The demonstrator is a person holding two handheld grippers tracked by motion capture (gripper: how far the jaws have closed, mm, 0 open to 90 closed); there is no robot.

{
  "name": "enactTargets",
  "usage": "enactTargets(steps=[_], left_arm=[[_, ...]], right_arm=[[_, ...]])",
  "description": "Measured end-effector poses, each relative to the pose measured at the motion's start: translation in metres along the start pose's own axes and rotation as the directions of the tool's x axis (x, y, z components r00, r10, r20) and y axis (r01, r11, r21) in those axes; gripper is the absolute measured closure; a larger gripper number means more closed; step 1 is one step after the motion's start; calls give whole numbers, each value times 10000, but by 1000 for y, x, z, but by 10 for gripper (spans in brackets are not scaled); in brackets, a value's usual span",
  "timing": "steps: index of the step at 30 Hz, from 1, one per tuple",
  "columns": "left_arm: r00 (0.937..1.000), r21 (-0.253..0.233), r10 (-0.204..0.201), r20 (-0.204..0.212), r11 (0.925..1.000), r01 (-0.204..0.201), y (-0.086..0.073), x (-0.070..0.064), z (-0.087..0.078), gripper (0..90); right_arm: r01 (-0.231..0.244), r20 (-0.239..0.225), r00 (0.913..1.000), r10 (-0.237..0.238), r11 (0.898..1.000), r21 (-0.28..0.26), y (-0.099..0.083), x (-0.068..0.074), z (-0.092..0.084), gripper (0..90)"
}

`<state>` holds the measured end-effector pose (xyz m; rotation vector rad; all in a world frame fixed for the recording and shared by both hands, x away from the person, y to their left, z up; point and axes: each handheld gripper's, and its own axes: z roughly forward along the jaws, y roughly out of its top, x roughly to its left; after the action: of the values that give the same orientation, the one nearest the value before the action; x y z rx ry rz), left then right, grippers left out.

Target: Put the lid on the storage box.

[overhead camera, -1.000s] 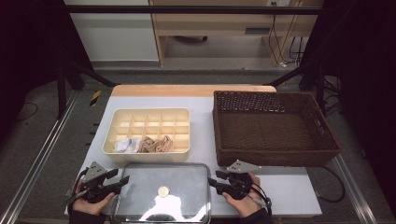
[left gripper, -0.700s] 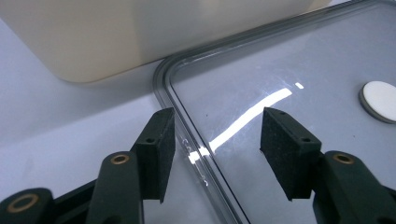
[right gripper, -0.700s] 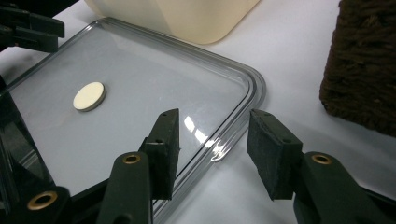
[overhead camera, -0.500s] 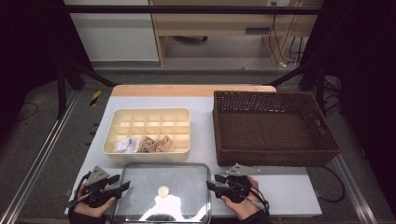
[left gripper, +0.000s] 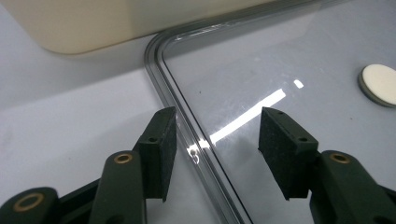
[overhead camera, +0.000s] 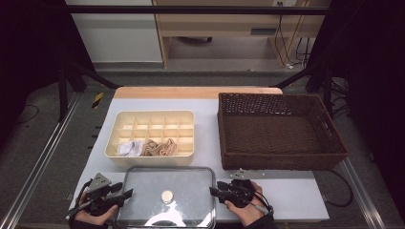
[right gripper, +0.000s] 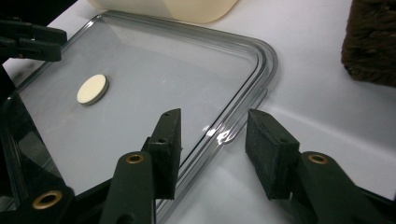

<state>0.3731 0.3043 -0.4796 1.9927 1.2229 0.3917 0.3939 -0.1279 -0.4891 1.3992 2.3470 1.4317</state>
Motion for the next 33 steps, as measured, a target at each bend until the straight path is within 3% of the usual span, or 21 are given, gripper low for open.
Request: enactTargets(steps=[29, 33], left_arm=[[9998, 84, -206, -58, 9998, 207, -2, -3, -2, 451], [9990, 96, -451, 50, 9989, 450, 0, 0, 0, 449]], right_arm=[[-1215, -4, 9926, 1215, 9921, -301, 7, -6, 12, 527], [-1355, 59, 9907, 1359, 9901, -375, 7, -5, 13, 523]])
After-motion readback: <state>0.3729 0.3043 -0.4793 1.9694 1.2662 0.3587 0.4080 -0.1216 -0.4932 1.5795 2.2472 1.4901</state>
